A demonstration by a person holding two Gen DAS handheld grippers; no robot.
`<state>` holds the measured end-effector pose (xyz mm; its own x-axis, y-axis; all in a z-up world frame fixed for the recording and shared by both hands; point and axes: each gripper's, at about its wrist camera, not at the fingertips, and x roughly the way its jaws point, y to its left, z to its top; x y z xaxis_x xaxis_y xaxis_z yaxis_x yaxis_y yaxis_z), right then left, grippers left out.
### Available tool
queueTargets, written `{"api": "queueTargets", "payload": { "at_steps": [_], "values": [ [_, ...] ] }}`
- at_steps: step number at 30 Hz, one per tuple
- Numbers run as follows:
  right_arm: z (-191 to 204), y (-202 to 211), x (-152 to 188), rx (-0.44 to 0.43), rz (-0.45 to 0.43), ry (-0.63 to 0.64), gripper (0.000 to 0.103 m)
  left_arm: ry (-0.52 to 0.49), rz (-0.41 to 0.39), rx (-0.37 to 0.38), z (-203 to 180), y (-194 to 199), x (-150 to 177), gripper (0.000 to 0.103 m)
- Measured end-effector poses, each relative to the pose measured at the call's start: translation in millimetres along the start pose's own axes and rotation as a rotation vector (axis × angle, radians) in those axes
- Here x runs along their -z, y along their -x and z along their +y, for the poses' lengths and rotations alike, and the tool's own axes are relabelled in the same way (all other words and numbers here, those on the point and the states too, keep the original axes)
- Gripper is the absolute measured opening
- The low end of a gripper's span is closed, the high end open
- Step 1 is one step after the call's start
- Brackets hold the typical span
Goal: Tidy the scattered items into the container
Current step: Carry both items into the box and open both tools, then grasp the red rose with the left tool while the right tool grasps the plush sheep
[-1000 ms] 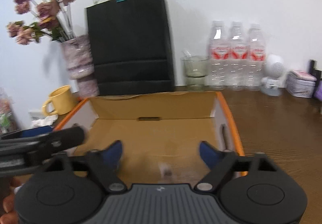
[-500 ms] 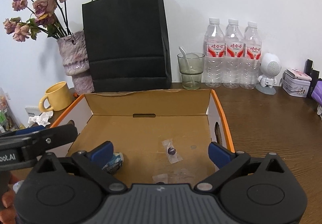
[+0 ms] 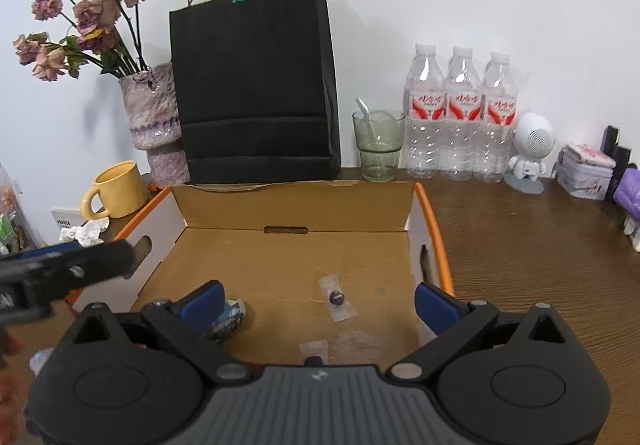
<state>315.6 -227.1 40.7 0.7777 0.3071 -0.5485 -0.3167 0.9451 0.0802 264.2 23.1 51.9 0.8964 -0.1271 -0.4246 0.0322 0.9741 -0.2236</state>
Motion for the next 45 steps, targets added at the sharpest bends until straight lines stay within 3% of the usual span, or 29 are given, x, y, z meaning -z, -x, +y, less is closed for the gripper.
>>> {"api": "queueTargets", "payload": {
  "at_steps": [8,18,26,29,37,40,41,45],
  "values": [
    [-35,44,40,0.037,0.019,0.008,0.103,0.019,0.026,-0.04,27,53,29,0.103],
    [-50,70,86,-0.009,0.046,0.018,0.102,0.074,0.077,-0.054,38,98,79,0.103],
    [-27,55,94,0.004,0.047,0.123,0.102,0.032,0.141,-0.073,17,99,111,0.103],
    [-25,44,94,-0.013,0.051,0.134,0.095,0.012,0.149,-0.105,11,91,119,0.1],
    [-22,34,97,-0.016,0.115,0.13,0.072,0.029,0.174,-0.142,5,71,124,0.073],
    [-22,39,101,-0.018,0.112,0.129,0.069,0.014,0.165,-0.14,1,69,124,0.061],
    [-21,43,103,-0.022,0.107,0.123,0.062,0.004,0.165,-0.139,-1,68,124,0.052],
    [-21,58,106,-0.021,0.075,0.099,0.052,-0.042,0.152,-0.136,-7,71,127,0.04]
  ]
}}
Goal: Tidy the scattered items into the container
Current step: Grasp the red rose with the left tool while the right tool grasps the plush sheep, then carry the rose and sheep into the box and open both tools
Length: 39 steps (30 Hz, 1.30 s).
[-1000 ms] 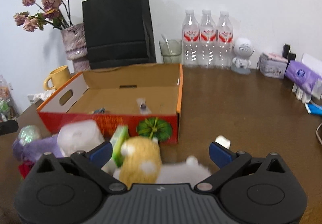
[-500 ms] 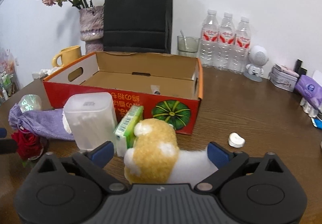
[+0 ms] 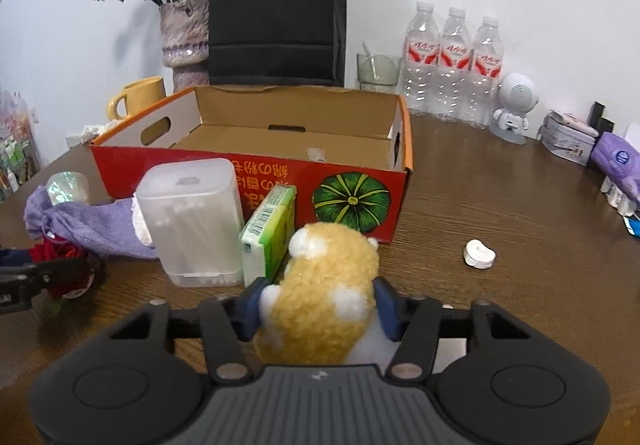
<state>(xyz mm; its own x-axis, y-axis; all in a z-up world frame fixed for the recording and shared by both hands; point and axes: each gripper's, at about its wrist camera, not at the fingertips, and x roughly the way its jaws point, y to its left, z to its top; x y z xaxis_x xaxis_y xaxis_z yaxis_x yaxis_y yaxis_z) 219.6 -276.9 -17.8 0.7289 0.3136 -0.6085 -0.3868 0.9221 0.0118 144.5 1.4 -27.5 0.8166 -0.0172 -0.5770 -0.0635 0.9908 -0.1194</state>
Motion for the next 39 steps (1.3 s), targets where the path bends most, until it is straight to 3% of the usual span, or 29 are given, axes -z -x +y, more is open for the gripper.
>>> {"api": "queueTargets", "payload": {
  "at_steps": [11,28,39],
  "values": [
    [-1,44,-1,-0.023,-0.086,-0.049,0.048,-0.011,-0.04,0.097,4,32,-1,0.036],
    [12,59,-19,-0.044,-0.153,-0.07,0.048,0.032,-0.19,0.178,10,66,-57,0.036],
    [21,50,-45,-0.052,-0.183,-0.067,0.048,0.02,-0.178,0.196,2,42,-77,0.036]
  ]
}}
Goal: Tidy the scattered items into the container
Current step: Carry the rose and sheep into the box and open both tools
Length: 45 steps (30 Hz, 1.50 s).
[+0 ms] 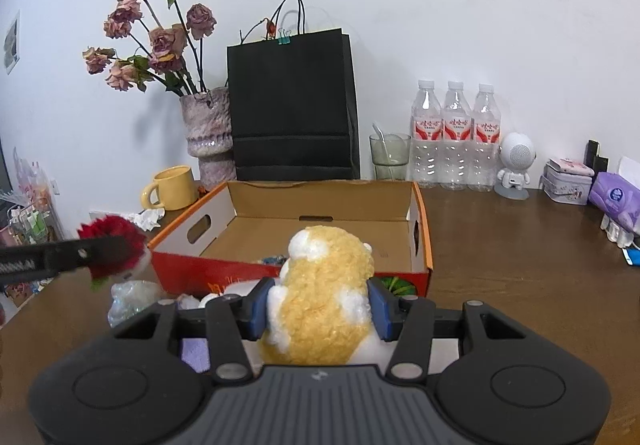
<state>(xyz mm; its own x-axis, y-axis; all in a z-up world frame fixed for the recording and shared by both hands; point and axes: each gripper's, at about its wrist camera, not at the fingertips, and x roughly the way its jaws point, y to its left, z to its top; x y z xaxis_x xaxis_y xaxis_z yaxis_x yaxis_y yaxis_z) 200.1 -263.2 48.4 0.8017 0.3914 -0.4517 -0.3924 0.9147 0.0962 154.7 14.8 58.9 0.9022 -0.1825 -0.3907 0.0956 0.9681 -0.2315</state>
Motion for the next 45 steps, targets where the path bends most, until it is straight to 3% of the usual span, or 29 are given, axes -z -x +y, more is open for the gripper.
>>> {"api": "queueTargets", "payload": {
  "at_steps": [8,16,24,27,28,29,30,31,32,45],
  "values": [
    [5,-27,-31,-0.002,-0.035,0.016,0.048,0.012,-0.007,0.007,7,-32,-20,0.036],
    [7,-99,-60,0.003,-0.046,0.018,0.049,0.041,-0.026,-0.027,24,-100,-46,0.036],
    [-3,-167,-63,0.001,0.047,0.026,0.049,0.036,0.051,-0.06,44,-161,-47,0.038],
    [-4,-174,-59,0.0,0.075,0.028,0.055,0.038,0.064,-0.07,47,-168,-45,0.051],
    [-4,-176,-59,0.005,0.081,0.03,0.056,0.037,0.064,-0.073,47,-169,-44,0.069],
    [-4,-177,-58,0.011,0.089,0.03,0.069,0.037,0.064,-0.078,48,-169,-44,0.091],
    [-4,-177,-59,0.021,0.099,0.033,0.088,0.038,0.061,-0.087,47,-169,-44,0.098],
    [-3,-177,-59,0.027,0.1,0.039,0.095,0.037,0.056,-0.092,47,-168,-45,0.102],
    [-3,-176,-58,0.03,0.097,0.042,0.099,0.031,0.05,-0.089,45,-166,-45,0.103],
    [-4,-171,-61,0.045,0.113,0.035,0.1,0.037,0.063,-0.108,43,-165,-46,0.103]
  ]
}}
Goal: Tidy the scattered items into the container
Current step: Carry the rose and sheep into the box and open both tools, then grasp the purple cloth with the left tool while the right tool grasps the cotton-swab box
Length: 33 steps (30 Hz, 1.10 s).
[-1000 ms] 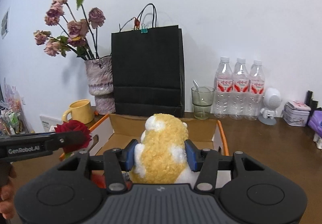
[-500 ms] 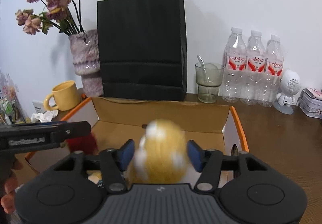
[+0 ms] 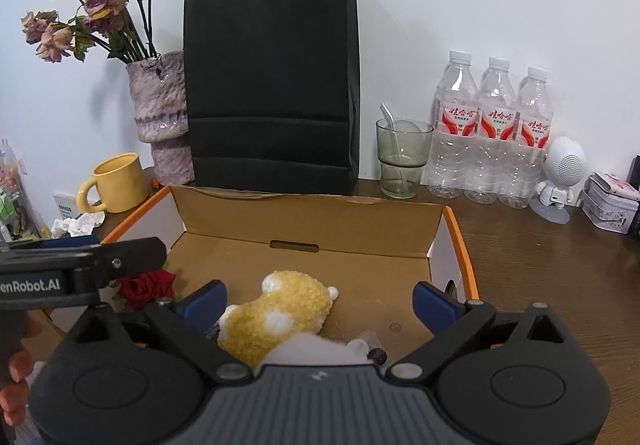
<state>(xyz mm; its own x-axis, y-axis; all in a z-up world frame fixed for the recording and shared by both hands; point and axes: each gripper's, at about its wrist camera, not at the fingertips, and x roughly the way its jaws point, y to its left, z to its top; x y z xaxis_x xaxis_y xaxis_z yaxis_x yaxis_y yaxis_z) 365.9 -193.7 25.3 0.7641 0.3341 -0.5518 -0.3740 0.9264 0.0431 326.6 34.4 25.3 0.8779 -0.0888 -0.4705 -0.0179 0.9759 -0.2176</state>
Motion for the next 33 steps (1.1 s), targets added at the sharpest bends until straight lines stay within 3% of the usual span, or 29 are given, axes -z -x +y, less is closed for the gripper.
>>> {"api": "queueTargets", "payload": {
  "at_steps": [10,19,26,33],
  "values": [
    [0,5,-2,0.006,0.0,-0.011,0.102,0.003,-0.001,-0.011,-1,4,0,0.103],
    [10,54,12,-0.026,-0.053,-0.013,0.103,-0.015,-0.027,0.015,5,51,5,0.103],
    [25,90,47,-0.039,-0.065,0.019,0.103,-0.058,0.034,-0.017,17,91,39,0.103],
    [43,98,85,-0.056,-0.051,0.043,0.103,-0.074,0.074,-0.028,25,123,79,0.103]
  ]
}}
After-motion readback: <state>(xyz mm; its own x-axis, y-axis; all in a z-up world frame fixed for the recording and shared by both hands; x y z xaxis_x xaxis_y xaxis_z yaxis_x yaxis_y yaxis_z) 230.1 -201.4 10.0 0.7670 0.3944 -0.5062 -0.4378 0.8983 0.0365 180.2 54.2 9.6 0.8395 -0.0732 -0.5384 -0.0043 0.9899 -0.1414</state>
